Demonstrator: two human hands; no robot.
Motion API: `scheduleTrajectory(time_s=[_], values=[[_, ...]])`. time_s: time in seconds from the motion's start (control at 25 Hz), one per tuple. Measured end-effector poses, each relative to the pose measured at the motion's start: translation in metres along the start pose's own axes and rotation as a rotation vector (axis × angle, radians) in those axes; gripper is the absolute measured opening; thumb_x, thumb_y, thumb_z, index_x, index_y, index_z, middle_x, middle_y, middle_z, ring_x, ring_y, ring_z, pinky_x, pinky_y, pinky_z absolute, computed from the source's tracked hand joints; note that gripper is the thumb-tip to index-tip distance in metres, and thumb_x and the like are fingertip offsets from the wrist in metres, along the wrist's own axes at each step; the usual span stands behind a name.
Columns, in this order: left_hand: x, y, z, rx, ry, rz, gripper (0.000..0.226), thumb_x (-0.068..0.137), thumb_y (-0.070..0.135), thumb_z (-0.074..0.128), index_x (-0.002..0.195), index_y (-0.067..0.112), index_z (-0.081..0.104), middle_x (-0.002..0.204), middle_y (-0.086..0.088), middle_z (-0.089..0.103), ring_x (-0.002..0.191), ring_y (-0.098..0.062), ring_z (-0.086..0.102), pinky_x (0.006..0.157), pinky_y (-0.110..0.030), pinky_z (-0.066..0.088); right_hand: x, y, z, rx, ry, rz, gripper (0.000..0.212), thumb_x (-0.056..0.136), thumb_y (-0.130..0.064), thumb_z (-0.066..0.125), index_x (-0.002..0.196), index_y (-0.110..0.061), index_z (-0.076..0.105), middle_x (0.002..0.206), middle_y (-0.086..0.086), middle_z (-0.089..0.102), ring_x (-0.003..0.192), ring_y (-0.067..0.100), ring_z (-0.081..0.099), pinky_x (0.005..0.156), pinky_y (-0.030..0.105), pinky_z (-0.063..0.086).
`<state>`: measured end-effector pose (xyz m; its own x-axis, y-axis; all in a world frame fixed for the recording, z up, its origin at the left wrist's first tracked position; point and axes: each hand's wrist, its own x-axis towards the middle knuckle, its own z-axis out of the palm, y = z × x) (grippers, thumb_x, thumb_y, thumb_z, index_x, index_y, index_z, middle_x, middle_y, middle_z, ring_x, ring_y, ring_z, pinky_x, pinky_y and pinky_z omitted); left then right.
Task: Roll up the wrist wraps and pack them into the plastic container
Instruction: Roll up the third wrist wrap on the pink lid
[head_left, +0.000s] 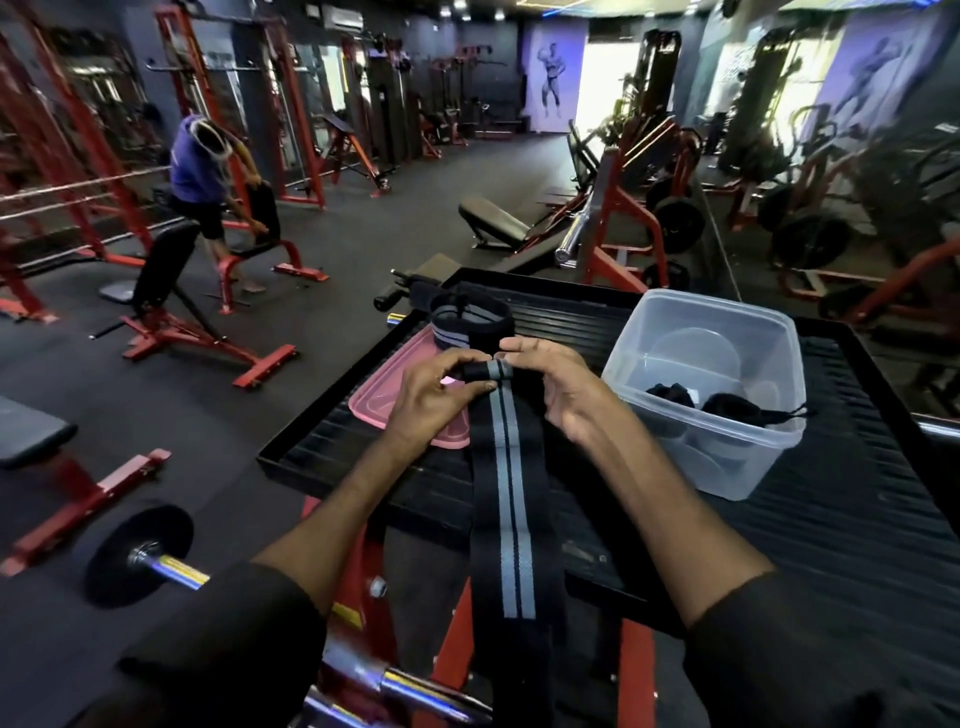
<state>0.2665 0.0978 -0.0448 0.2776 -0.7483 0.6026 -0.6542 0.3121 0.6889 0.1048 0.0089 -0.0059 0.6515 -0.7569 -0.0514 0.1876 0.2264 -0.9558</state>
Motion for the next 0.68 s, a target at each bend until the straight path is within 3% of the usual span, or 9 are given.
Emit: scheduleTrajectory(time_s=[0.12, 0.28, 0.4, 0.52, 0.68], values=[[0.004, -0.006, 0.000, -0.027, -0.017, 0.022, 0.033, 0.079, 0.010, 0.083, 0.109, 0.018, 0.072, 0.103, 0.007, 0.073, 0.098, 0.000, 0.068, 0.085, -0.017, 0.053, 0.003, 0.004, 0.003, -0.046, 0.030, -0.026, 0.009, 0.087, -0.005, 0.070, 0.096, -0.007, 0.073, 0.096, 0.004, 0.071, 0.090, 0.014, 0.068, 0.076, 0.021, 0.057], [0.010, -0.015, -0.001, -0.095, -0.093, 0.024, 0.035, 0.079, 0.009, 0.083, 0.111, 0.018, 0.071, 0.104, 0.009, 0.073, 0.097, -0.005, 0.070, 0.084, -0.019, 0.055, 0.005, -0.007, -0.001, 0.112, -0.032, 0.190, 0.017, 0.089, -0.013, 0.069, 0.106, -0.016, 0.072, 0.088, 0.002, 0.075, 0.077, 0.018, 0.072, 0.068, 0.028, 0.062], [0.019, -0.021, -0.002, -0.252, -0.171, -0.128, 0.034, 0.078, 0.007, 0.083, 0.108, 0.019, 0.072, 0.104, 0.004, 0.075, 0.099, -0.014, 0.072, 0.089, -0.025, 0.058, 0.009, -0.009, -0.004, 0.135, 0.007, 0.213, 0.018, 0.093, -0.014, 0.066, 0.110, -0.015, 0.071, 0.083, 0.003, 0.076, 0.071, 0.018, 0.073, 0.066, 0.029, 0.061], [0.024, -0.022, -0.004, -0.479, -0.237, -0.363, 0.032, 0.080, -0.003, 0.077, 0.107, 0.014, 0.071, 0.097, 0.002, 0.077, 0.094, -0.014, 0.072, 0.080, -0.021, 0.059, 0.011, 0.004, -0.008, 0.138, -0.001, 0.106, 0.035, 0.095, -0.013, 0.063, 0.129, -0.007, 0.065, 0.111, 0.012, 0.073, 0.093, 0.022, 0.071, 0.080, 0.033, 0.060], [0.027, -0.028, -0.009, -0.539, -0.339, -0.455, 0.032, 0.085, 0.001, 0.074, 0.117, 0.007, 0.069, 0.102, -0.011, 0.073, 0.081, -0.010, 0.067, 0.068, -0.017, 0.055, 0.013, 0.018, -0.020, -0.333, 0.038, -0.232, 0.023, 0.097, -0.012, 0.065, 0.119, -0.007, 0.071, 0.124, 0.014, 0.071, 0.115, 0.021, 0.067, 0.103, 0.034, 0.051]])
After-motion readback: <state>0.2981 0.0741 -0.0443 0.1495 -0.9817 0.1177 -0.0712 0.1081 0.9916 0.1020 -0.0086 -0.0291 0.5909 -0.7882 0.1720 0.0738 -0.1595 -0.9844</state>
